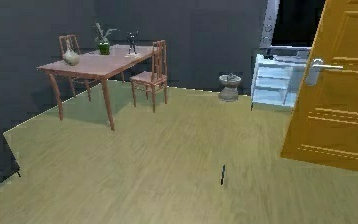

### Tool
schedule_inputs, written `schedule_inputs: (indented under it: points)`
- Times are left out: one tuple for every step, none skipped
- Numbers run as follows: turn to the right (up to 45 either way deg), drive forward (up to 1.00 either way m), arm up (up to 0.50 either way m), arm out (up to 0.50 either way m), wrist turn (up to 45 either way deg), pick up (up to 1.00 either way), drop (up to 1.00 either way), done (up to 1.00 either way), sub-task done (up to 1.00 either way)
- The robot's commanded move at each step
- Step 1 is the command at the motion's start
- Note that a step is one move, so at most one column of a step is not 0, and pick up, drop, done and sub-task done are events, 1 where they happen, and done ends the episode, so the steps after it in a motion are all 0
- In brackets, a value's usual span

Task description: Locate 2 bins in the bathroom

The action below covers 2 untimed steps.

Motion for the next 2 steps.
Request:
schedule_inputs:
  points:
    - [15.0,0.00,0.00,0.00,0.0,0.00,0.00,0.00,0.00]
    - [0.0,0.55,0.00,0.00,0.0,0.00,0.00,0.00,0.00]
